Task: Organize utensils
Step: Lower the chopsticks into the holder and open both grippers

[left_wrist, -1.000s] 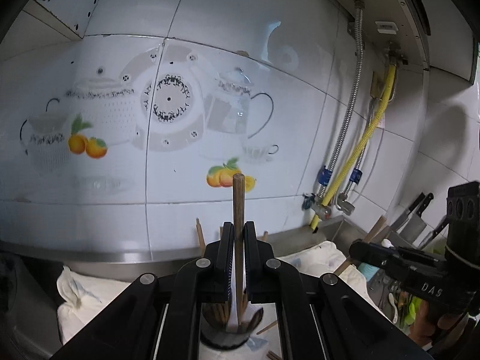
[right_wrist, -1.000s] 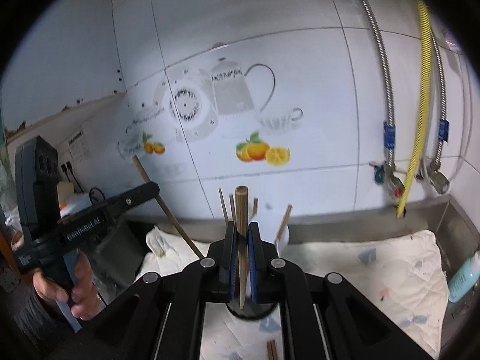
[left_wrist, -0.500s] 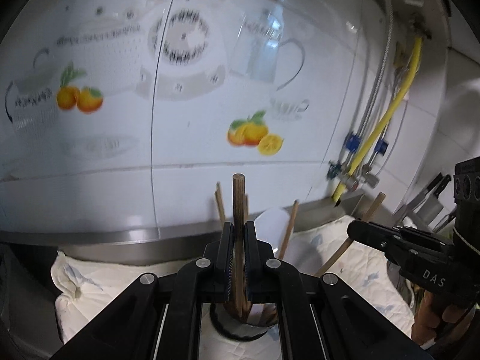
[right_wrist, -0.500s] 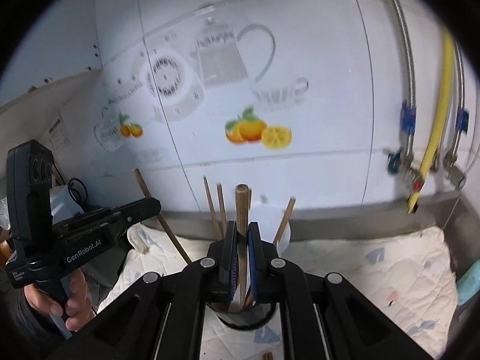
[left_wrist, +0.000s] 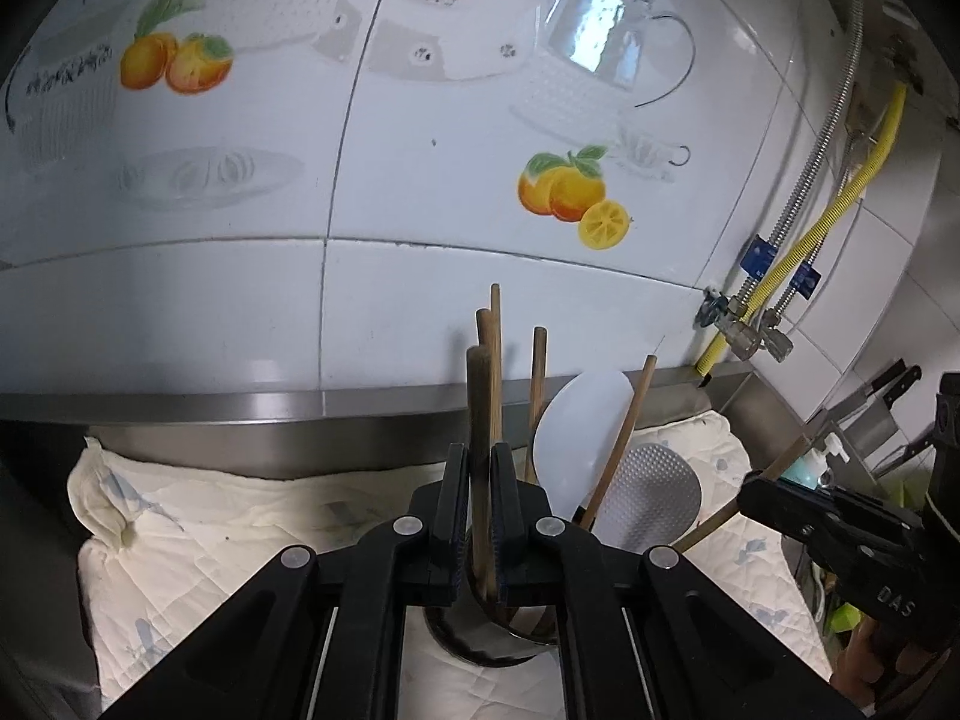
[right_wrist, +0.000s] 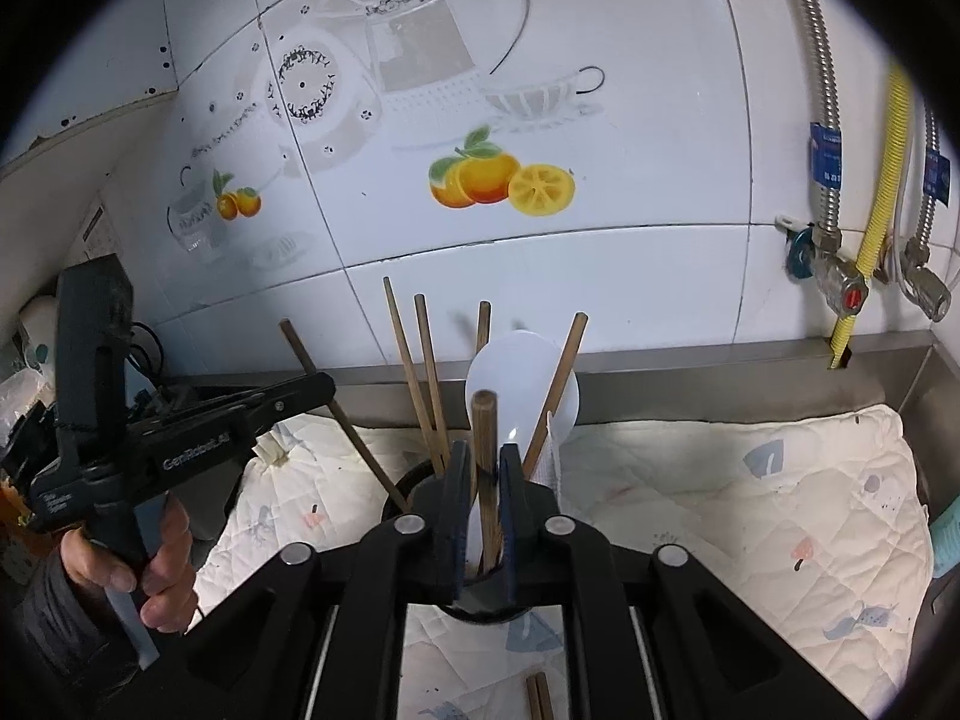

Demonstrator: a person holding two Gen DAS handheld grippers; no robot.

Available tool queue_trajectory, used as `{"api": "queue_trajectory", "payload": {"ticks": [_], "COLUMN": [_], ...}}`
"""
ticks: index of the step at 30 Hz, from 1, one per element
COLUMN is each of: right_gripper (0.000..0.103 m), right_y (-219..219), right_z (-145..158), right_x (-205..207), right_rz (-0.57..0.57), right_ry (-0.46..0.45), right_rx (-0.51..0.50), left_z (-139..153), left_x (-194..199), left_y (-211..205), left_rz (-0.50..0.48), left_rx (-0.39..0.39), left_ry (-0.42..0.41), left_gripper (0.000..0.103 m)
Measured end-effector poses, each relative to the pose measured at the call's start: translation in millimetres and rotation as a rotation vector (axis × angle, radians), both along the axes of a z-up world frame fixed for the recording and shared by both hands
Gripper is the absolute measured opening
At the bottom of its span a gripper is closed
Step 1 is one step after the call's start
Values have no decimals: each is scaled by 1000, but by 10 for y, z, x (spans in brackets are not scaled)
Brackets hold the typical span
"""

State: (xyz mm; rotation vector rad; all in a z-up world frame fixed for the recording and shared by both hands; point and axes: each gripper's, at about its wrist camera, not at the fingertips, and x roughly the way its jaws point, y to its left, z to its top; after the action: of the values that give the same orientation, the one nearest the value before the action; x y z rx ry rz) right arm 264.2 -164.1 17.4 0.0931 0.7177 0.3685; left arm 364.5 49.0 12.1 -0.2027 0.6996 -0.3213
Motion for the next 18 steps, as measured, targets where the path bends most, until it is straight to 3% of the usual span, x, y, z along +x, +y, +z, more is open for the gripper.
{"api": "queue_trajectory", "payload": {"ticks": [1,3,11,18], "right_gripper": [34,40,40,40], "right_y": [-8,-17,-126,-246], "right_z": [18,52,133,-7], "right_x": [-13,-42,-171,-369], "right_rz": [2,-3,-11,16], "right_ry": [-6,-22,-43,12], "right_rx": [1,-3,-8,-44], "left_z": [-9,-25,12,65], "left_x": [14,24,-52,-241], "left_y": [2,12,-35,11], "left_rz": [2,5,0,15], "left_rx": [-7,-15,-8,-2], "left_ry": [7,18,7,2], "left_gripper": [8,8,9,9]}}
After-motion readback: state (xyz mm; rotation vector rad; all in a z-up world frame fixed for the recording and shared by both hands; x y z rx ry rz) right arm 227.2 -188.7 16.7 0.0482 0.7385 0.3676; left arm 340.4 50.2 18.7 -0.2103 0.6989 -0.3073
